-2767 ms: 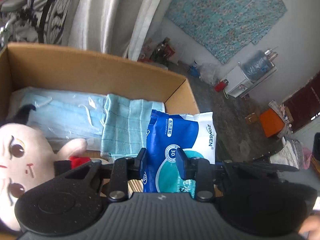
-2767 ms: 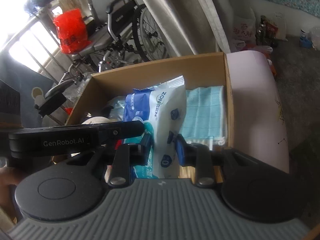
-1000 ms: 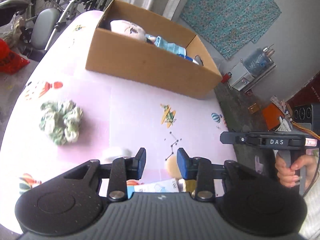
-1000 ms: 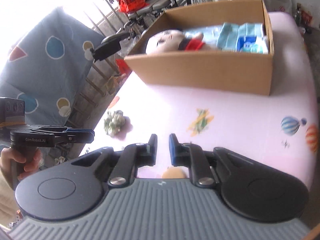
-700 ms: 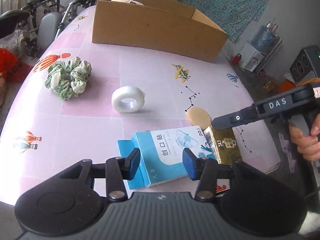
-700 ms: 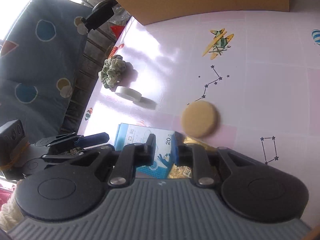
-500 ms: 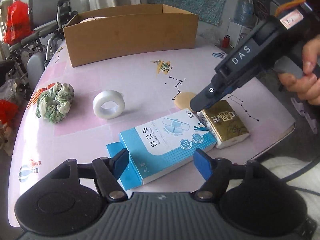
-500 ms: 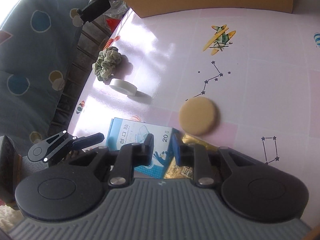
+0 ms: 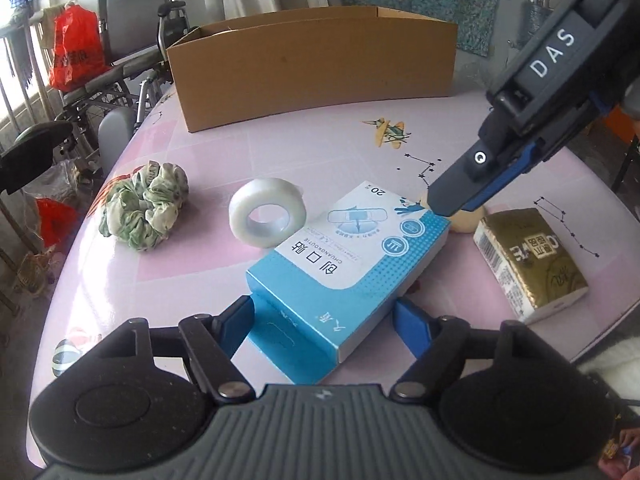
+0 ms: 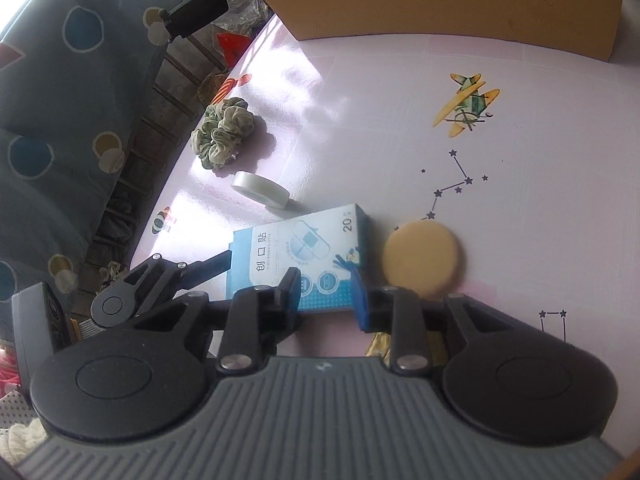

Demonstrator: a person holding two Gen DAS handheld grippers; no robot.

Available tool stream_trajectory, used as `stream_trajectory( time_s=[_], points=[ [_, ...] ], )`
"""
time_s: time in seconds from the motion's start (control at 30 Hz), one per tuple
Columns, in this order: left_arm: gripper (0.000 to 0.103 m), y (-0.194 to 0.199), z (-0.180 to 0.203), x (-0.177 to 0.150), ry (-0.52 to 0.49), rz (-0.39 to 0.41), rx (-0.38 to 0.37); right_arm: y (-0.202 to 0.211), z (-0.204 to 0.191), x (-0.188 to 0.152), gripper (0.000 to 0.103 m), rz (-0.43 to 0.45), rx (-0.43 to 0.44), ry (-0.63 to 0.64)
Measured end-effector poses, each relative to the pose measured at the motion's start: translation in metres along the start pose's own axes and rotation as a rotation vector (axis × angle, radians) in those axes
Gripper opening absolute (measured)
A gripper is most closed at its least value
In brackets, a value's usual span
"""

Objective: Organize soft objects
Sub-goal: 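Close both grippers on the end of the blue bandage box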

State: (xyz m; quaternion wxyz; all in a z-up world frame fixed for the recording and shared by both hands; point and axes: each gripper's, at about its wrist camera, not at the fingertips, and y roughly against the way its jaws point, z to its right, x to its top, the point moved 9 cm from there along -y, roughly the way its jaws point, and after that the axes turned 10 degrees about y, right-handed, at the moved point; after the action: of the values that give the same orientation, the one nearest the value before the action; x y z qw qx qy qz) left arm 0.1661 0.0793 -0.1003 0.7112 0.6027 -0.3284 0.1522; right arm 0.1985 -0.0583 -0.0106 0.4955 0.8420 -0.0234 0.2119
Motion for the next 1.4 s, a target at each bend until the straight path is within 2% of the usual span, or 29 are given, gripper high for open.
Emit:
stream_trajectory(
  time_s=[0.07, 0.13, 0.23, 0.37, 0.43, 0.53, 0.63, 0.77, 0.87, 0.97, 1.13, 1.3, 1.4],
  points=[
    [0.078, 0.001, -0.008, 0.003, -0.015, 0.011, 0.022, -0.003, 0.004, 0.0, 0.026, -0.005, -0.005, -0.011],
    [0.077, 0.001, -0.015, 0.004, -0.018, 0.001, 0.013, -0.009, 0.006, 0.002, 0.026, -0.007, -0.008, -0.022],
    [0.082, 0.01, -0.018, 0.005, -0.023, -0.001, -0.013, -0.015, 0.007, 0.006, 0.028, -0.007, 0.0, -0.036],
    [0.083, 0.021, -0.02, 0.006, 0.013, 0.004, -0.058, -0.022, 0.007, 0.016, 0.033, -0.001, -0.005, -0.036],
    [0.083, 0.022, -0.024, 0.007, 0.036, 0.0, -0.056, -0.028, 0.006, 0.021, 0.035, -0.006, -0.007, -0.029],
    [0.083, 0.021, -0.033, 0.007, 0.111, -0.01, -0.064, -0.035, 0.003, 0.026, 0.039, -0.014, -0.022, -0.011],
    [0.083, 0.017, -0.042, 0.0, 0.176, -0.041, -0.06, -0.043, 0.0, 0.027, 0.039, -0.023, -0.004, -0.018],
    [0.08, 0.018, -0.051, -0.003, 0.26, -0.043, -0.138, -0.051, 0.002, 0.023, 0.039, -0.04, -0.029, -0.003],
    [0.079, 0.022, -0.051, -0.005, 0.263, -0.04, -0.174, -0.055, 0.003, 0.018, 0.04, -0.03, 0.028, -0.044],
    [0.079, 0.023, -0.052, -0.005, 0.287, -0.034, -0.201, -0.055, 0.003, 0.017, 0.039, -0.021, 0.035, -0.052],
    [0.079, 0.019, -0.059, 0.001, 0.426, -0.028, -0.292, -0.058, 0.002, 0.019, 0.039, -0.019, 0.042, -0.057],
    [0.079, 0.016, -0.067, 0.005, 0.538, -0.019, -0.336, -0.057, 0.003, 0.017, 0.039, -0.012, 0.046, -0.06],
    [0.07, 0.016, -0.077, 0.003, 0.65, -0.032, -0.399, -0.055, 0.003, 0.014, 0.039, -0.01, 0.044, -0.061]
  ],
)
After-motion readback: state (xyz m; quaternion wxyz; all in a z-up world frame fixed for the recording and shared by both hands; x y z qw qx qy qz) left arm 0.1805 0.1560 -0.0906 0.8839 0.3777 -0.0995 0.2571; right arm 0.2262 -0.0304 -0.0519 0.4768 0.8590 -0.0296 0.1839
